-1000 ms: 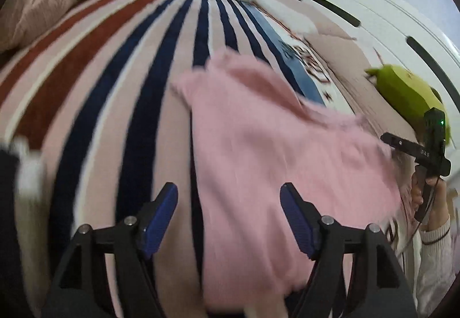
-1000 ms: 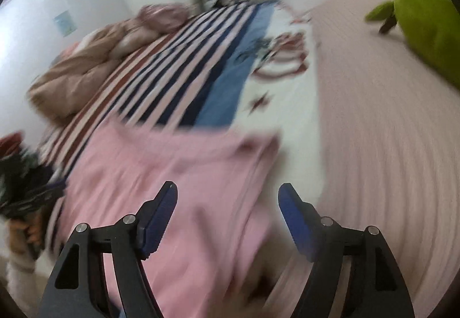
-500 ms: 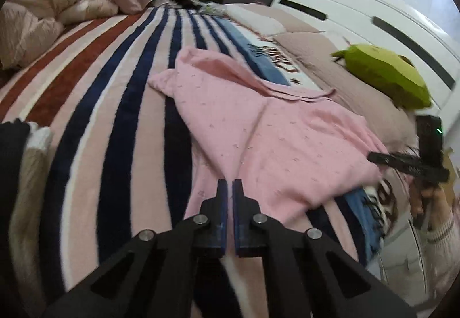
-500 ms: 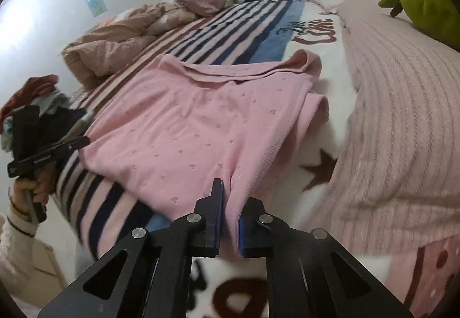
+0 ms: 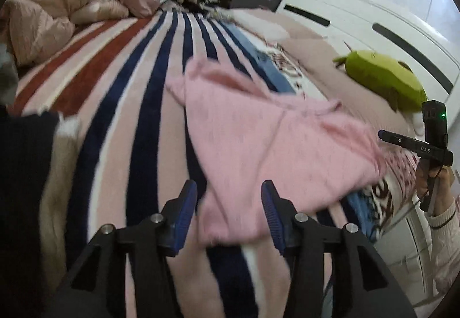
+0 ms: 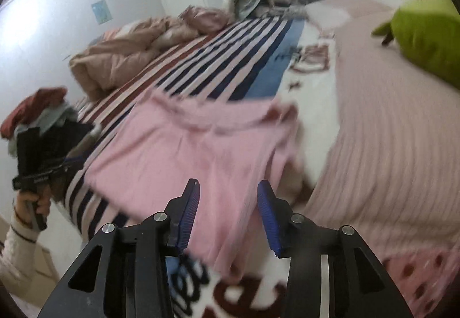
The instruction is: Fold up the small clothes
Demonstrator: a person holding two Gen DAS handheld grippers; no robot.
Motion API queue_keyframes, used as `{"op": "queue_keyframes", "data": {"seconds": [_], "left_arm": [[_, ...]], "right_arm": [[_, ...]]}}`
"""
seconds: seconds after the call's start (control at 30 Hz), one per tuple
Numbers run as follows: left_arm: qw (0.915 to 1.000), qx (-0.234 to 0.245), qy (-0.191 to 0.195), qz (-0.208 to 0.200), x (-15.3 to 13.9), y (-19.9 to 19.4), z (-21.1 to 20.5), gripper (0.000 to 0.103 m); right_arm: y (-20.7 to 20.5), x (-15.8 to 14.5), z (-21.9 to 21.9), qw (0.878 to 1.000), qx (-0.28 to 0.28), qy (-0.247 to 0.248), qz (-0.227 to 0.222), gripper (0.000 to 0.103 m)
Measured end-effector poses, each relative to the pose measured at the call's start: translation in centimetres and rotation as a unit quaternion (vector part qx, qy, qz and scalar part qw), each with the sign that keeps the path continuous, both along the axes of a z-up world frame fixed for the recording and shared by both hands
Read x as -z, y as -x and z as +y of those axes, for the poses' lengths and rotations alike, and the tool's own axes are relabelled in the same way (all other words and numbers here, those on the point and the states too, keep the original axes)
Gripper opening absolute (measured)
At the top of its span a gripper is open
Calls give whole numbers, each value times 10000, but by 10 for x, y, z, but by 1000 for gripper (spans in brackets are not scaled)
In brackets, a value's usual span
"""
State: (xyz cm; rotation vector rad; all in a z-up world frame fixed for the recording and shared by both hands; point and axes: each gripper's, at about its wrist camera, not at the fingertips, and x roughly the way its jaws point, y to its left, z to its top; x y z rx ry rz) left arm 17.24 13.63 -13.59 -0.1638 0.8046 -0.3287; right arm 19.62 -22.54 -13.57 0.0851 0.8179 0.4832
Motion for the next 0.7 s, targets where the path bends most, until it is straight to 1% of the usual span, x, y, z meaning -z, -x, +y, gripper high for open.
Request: {"op": "queue_keyframes", "data": {"seconds": [0.07, 0.1, 0.13, 0.17, 0.27, 0.33, 0.37, 0.47, 0.5, 0.57, 0.6, 0.7], "left_arm": [[9999, -7, 129, -45, -8, -20, -4, 45], [9997, -5, 224, -40, -10, -31, -8, 46], [9997, -8, 260, -27, -9, -37, -10, 46], [9996, -3, 281, 11, -7, -47, -13, 46], [9994, -4, 300, 193, 5, -76, -23, 46], [9989, 57, 316, 337, 12, -93, -27, 46], [9989, 68, 248, 403, 16, -103, -30, 46], [9987, -3, 57, 509, 24, -130, -31, 46], [9986, -24, 59, 519, 25, -135, -30, 46], [9985, -117, 93, 519, 26, -149, -27, 46], [9985, -190, 106, 511, 26, -155, -25, 46], [9978, -414, 145, 492, 27, -171, -16, 46]], "right_arm": [[-21, -7, 4, 10000, -24, -69, 11, 35], [-35, -6, 8, 9999, -68, -113, 103, 22], [-47, -3, 12, 9997, -108, -87, 203, 11], [-62, 4, 18, 9992, -172, -6, 365, 4], [-102, 37, 38, 9930, -380, 258, 1086, 4], [-122, 56, 42, 9895, -336, 411, 1346, 2], [-130, 62, 43, 9888, -296, 415, 1404, 0], [-158, 66, 40, 9890, -106, 298, 1446, 0], [-169, 66, 38, 9896, 6, 280, 1411, 0], [-195, 66, 32, 9887, 344, 476, 1377, 0], [-204, 69, 29, 9879, 433, 485, 1408, 0], [-233, 77, 19, 9846, 628, 296, 1603, 0]]}}
